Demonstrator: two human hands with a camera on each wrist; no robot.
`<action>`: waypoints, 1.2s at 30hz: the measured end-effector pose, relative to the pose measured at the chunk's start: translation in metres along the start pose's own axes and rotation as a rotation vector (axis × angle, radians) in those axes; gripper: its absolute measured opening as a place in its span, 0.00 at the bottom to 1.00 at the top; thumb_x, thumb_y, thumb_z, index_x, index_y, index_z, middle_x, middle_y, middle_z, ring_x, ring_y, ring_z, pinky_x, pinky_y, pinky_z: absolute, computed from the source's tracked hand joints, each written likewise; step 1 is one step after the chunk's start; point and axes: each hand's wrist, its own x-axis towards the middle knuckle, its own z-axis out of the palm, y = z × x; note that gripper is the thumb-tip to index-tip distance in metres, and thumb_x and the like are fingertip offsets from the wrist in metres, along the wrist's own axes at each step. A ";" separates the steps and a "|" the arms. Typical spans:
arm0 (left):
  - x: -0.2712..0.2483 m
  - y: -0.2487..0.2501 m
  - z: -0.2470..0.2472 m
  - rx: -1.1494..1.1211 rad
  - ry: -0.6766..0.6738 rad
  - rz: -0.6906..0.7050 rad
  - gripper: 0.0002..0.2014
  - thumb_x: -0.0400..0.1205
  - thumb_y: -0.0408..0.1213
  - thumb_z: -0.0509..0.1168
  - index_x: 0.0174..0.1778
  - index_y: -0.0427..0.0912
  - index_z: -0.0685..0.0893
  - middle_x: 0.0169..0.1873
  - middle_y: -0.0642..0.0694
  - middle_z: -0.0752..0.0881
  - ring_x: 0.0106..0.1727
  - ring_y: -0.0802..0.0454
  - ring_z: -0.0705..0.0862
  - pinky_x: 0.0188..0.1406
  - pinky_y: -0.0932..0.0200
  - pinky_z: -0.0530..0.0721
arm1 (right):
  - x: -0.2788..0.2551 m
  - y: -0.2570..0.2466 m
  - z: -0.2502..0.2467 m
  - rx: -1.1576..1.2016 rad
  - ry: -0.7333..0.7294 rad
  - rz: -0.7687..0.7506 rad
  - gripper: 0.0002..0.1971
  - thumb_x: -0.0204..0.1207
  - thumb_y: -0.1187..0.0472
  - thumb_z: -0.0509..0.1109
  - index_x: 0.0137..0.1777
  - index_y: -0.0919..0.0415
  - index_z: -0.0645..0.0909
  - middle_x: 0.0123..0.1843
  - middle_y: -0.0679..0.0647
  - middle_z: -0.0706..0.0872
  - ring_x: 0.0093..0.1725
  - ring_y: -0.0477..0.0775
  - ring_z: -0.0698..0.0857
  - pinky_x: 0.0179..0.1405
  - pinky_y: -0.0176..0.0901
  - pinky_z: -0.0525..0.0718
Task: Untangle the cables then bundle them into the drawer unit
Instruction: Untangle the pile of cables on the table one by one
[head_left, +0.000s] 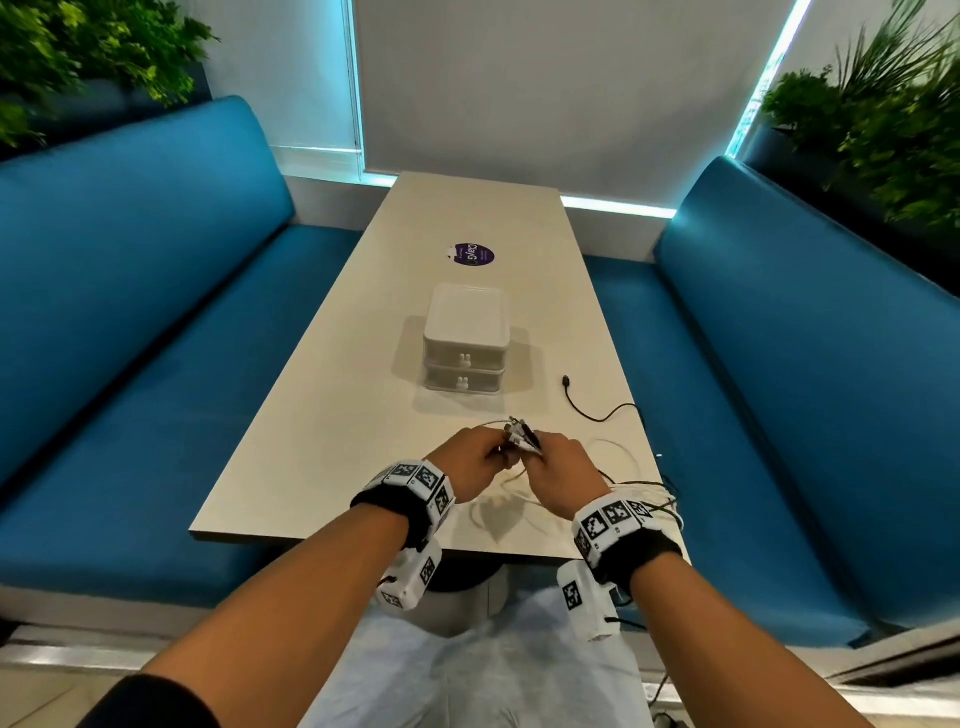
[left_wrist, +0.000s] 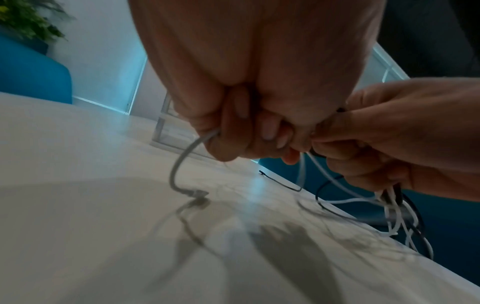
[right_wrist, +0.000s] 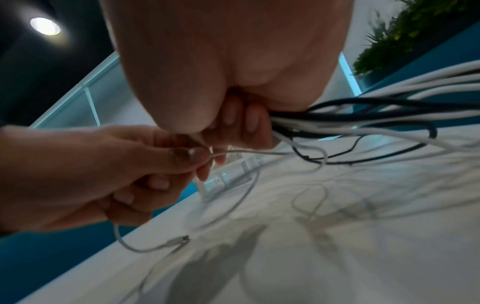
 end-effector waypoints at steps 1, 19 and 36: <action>-0.001 0.000 -0.001 -0.011 0.005 -0.012 0.07 0.85 0.34 0.61 0.43 0.43 0.82 0.41 0.48 0.85 0.44 0.48 0.82 0.43 0.58 0.76 | 0.001 0.001 -0.002 0.004 -0.033 0.015 0.11 0.83 0.59 0.61 0.54 0.58 0.84 0.50 0.59 0.89 0.48 0.61 0.85 0.43 0.45 0.77; -0.021 -0.008 -0.012 0.042 -0.275 -0.271 0.14 0.88 0.44 0.60 0.43 0.42 0.85 0.31 0.45 0.87 0.23 0.53 0.81 0.29 0.62 0.81 | 0.000 0.028 -0.004 -0.365 -0.041 0.123 0.12 0.84 0.55 0.58 0.61 0.57 0.78 0.55 0.60 0.86 0.52 0.63 0.86 0.47 0.49 0.83; -0.013 0.027 -0.018 -0.044 0.315 0.081 0.21 0.83 0.63 0.54 0.51 0.51 0.82 0.44 0.53 0.86 0.46 0.55 0.85 0.51 0.49 0.85 | 0.003 -0.028 -0.013 -0.136 -0.049 -0.100 0.13 0.84 0.58 0.58 0.56 0.63 0.82 0.48 0.65 0.88 0.43 0.65 0.85 0.41 0.50 0.83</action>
